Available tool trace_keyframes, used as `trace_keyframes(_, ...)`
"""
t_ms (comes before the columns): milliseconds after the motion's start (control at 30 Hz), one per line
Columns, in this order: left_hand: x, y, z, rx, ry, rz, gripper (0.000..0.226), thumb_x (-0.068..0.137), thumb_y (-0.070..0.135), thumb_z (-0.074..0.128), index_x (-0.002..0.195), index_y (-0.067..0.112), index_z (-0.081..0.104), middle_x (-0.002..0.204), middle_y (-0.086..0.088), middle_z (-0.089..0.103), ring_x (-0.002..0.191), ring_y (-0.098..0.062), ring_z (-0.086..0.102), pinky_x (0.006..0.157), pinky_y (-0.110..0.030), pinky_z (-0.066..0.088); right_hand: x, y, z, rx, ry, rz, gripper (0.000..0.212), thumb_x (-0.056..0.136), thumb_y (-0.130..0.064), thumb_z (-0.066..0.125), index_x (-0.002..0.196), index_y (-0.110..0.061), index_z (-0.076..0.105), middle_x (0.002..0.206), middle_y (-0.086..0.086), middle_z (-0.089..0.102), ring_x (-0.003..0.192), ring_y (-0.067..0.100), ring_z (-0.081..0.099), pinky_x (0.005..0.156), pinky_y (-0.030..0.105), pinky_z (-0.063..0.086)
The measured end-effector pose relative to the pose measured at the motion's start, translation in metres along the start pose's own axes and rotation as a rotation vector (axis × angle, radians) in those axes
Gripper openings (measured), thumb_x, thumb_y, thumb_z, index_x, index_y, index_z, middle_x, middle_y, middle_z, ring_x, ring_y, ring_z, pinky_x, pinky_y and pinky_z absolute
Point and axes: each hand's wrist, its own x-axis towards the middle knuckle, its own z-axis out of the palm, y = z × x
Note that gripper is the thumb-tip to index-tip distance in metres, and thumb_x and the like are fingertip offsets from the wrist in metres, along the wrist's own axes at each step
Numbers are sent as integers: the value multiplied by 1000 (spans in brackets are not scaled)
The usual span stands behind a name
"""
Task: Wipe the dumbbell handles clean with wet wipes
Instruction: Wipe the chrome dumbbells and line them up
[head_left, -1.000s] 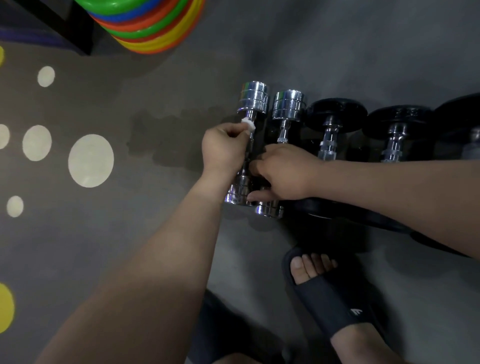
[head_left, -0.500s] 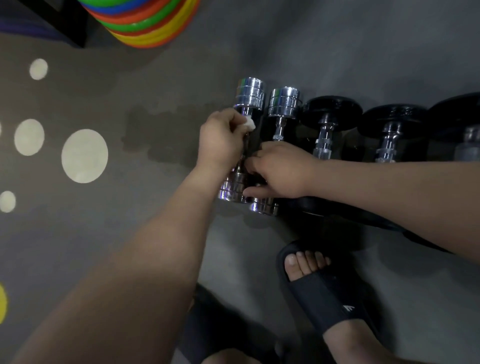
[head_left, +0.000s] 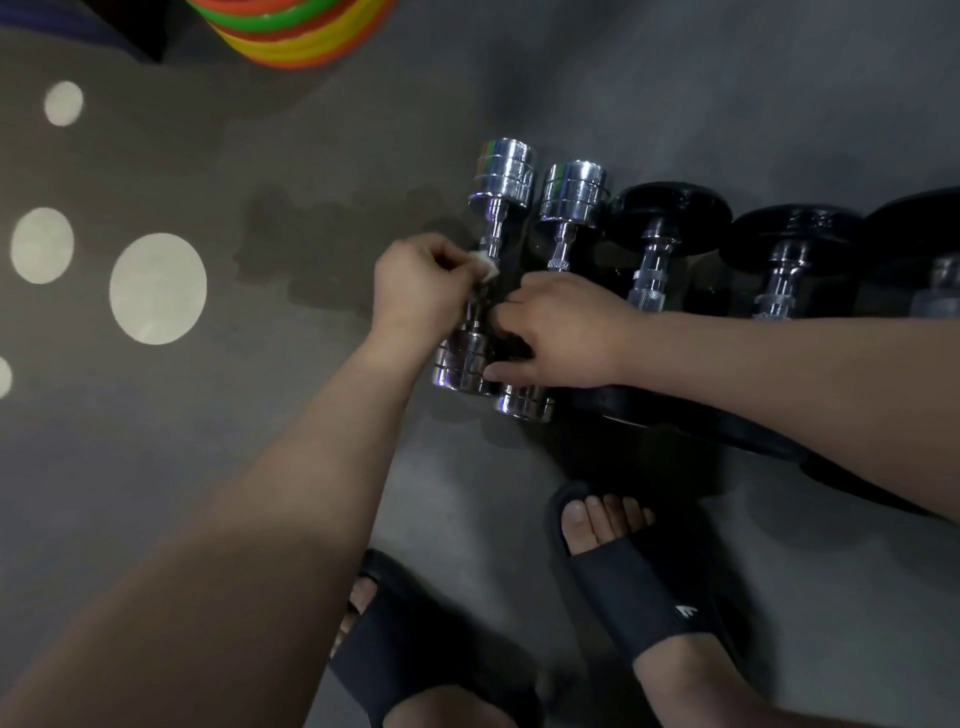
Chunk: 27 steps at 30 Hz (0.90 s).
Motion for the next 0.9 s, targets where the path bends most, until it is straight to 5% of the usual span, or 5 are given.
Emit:
trace_keyframes(167,28,10,3,-50,-69,-19,19,82,23,81,71,25,66,80,7,73,77,-7,69,77,-25,55,1,0,-2,-20,-23,-11,54,88,-67,56,93,-14,64,81,4,65,86,27,54,79,39,48)
trace_keyframes(467,-15,-25,-24,66,-289,-67,4,85,10,74,82,12,72,67,5,63,53,1,50,55,-14,41,-8,3,-2,116,-70,21,43,94,-55,50,96,-17,70,85,-3,61,93,20,52,81,41,51)
trace_keyframes(567,-3,-24,-17,96,-287,-74,15,85,11,71,74,19,63,67,3,63,61,-11,54,60,-24,45,-8,1,-1,122,-71,33,48,94,-56,43,98,-17,70,87,-1,62,94,21,52,81,40,51)
trace_keyframes(767,21,-10,4,-396,-219,-309,15,92,5,69,80,11,63,63,-7,59,50,-14,49,57,-31,45,-10,0,-2,131,-47,26,42,95,-49,47,88,-14,68,82,1,61,89,22,53,79,38,51)
trace_keyframes(900,45,14,6,-502,-212,-316,18,93,4,67,77,12,65,66,-9,61,54,-16,53,62,-34,51,-11,3,-5,164,-67,44,34,97,-44,56,104,-15,71,90,1,63,97,22,53,84,39,50)
